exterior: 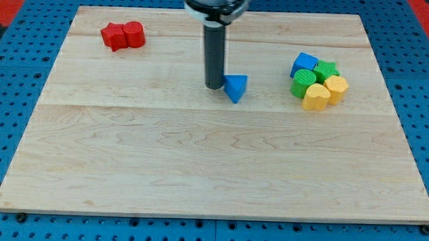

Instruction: Push the blue triangle into the left of the green circle

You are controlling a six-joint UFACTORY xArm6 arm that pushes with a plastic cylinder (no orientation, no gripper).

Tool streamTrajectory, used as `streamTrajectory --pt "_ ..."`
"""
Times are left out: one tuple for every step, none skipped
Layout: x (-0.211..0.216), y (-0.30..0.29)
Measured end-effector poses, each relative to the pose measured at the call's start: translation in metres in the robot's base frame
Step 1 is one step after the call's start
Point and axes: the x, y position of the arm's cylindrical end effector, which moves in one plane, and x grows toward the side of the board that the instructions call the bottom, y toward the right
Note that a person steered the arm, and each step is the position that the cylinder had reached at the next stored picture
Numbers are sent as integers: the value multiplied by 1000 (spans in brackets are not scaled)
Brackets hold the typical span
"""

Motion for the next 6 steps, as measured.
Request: streamTrajectory --pt "14 -18" --pt "30 -22" --pt "16 12" --pt "7 64" --pt "3 89" --pt "9 51"
